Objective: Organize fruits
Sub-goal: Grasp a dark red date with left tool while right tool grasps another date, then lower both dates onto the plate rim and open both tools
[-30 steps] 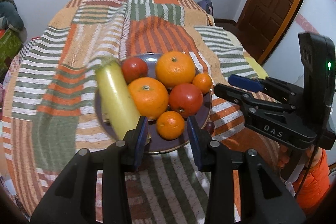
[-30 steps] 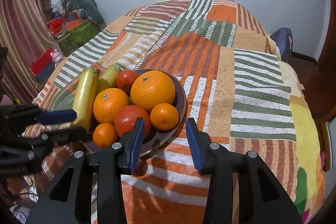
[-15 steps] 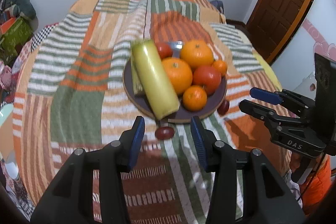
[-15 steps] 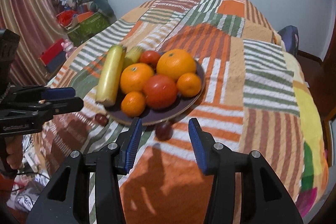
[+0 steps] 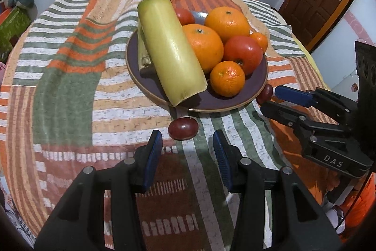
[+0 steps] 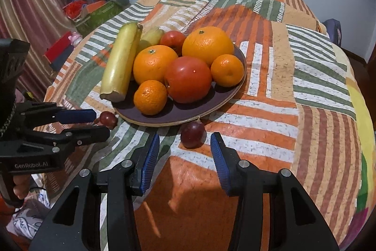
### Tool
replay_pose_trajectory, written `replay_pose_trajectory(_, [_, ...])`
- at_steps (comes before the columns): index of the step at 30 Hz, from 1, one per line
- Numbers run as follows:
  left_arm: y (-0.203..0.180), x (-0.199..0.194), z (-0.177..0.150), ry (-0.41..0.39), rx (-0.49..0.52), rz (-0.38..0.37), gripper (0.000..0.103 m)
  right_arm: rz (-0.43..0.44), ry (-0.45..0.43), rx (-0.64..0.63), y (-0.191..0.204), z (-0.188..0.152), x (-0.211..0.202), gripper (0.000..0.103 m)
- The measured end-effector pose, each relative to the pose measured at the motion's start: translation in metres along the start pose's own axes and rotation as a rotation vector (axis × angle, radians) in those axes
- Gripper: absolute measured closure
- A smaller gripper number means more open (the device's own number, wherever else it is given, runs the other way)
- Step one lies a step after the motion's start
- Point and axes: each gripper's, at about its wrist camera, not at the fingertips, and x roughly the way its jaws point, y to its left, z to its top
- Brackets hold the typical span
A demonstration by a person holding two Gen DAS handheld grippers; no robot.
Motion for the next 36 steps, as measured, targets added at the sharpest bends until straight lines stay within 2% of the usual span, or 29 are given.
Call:
replay_pose_trajectory(3, [0.000, 0.004, 0.003, -0.005, -0.002, -0.004, 0.058, -0.009, 0.010, -0.003, -0.001, 0.000, 0.005, 0.069])
replay_pose_trajectory(10, [-0.003, 0.010, 0.006, -0.011, 0.014, 0.016, 0.069, -0.008, 0.002, 0.002, -0.003, -0.001, 0.006, 0.082])
replay_pose_trajectory(12, [-0.001, 0.009, 0.006, -0.017, 0.010, 0.015, 0.074, -0.003, 0.001, 0.005, -0.004, 0.000, 0.006, 0.083])
replay_pose_trajectory(19, [0.002, 0.002, 0.002, -0.021, 0.007, 0.002, 0.075, -0.003, -0.004, 0.005, -0.004, 0.000, 0.001, 0.083])
replay_pose_trajectory(29, [-0.010, -0.020, 0.008, -0.077, 0.021, -0.031, 0.074, -0.018, -0.061, -0.003, -0.004, 0.006, -0.020, 0.083])
replay_pose_trajectory(36, [-0.021, -0.014, 0.017, -0.082, 0.021, -0.058, 0.074, 0.003, -0.075, -0.018, 0.004, 0.016, -0.016, 0.083])
